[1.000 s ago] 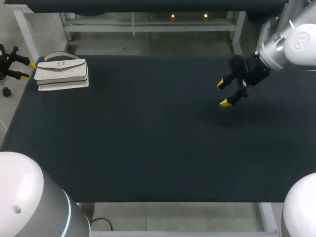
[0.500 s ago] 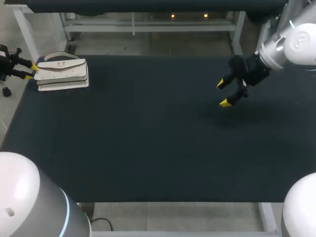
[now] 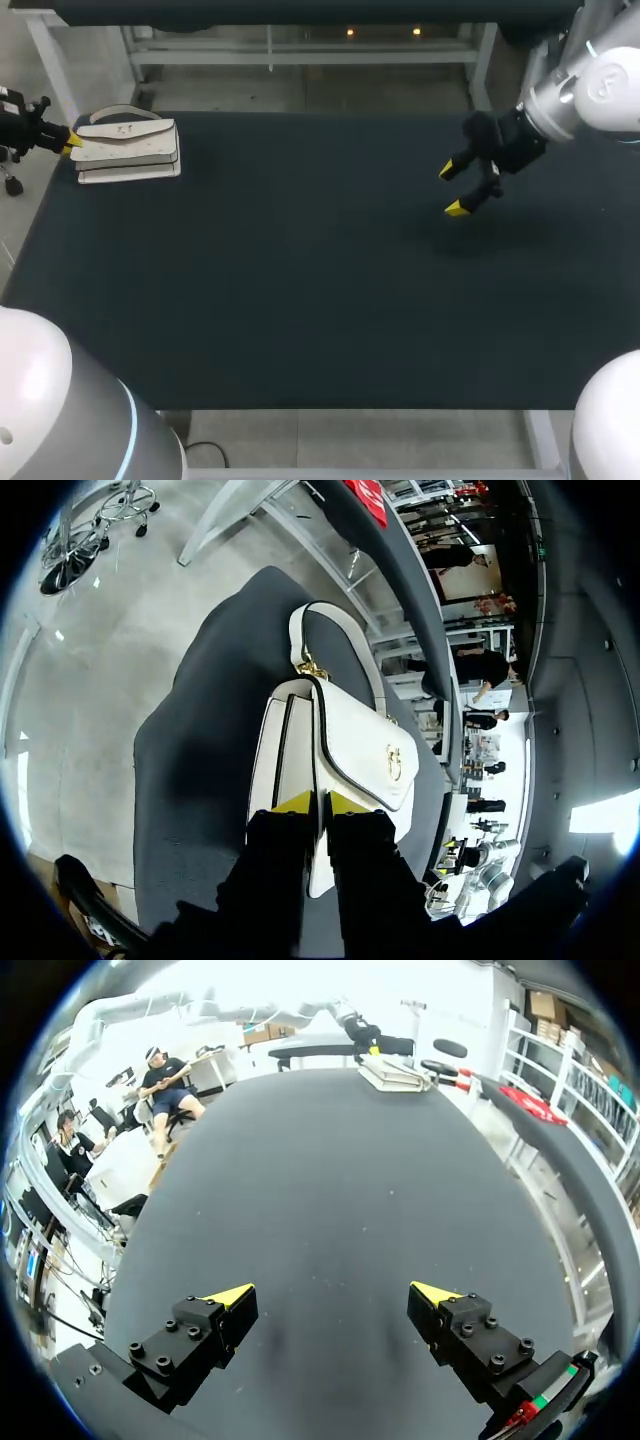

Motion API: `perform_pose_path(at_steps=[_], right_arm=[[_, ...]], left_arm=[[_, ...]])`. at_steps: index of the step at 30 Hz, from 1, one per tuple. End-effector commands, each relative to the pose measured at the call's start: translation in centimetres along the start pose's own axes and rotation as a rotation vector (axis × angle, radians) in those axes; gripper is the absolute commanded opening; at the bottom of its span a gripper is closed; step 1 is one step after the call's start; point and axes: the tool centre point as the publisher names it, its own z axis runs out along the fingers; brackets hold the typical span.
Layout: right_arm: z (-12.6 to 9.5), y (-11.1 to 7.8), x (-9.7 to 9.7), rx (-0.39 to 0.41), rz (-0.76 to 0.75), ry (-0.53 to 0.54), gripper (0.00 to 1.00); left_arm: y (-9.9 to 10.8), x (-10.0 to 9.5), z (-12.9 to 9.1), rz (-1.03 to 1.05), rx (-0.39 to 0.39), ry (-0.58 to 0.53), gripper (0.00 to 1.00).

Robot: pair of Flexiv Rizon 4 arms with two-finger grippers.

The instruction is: Pick up the bag, open it, inspect its contents, close it, and place it on the opposite side

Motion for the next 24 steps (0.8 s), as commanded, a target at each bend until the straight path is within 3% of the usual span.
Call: perform_pose_path(at_steps=[1, 6, 12, 24], right_arm=[[0.0, 0.0, 0.0, -0.002, -0.001, 0.000, 1.00], [0.0, 0.0, 0.0, -0.002, -0.001, 0.000, 1.00], [0.0, 0.0, 0.0, -0.002, -0.001, 0.000, 1.00], [0.0, 0.0, 0.0, -0.002, -0.001, 0.000, 1.00]], left_arm=[[-0.3, -0.2, 0.0, 0.007, -0.038, 0.015, 0.00], [1.2, 0.3, 0.0, 0.026, -0.058, 0.051, 0.00], [4.2, 2.4, 2.3, 0.089, -0.123, 0.059, 0.00], [9.3, 6.3, 5.1, 0.141, -0.129, 0.091, 0.00]])
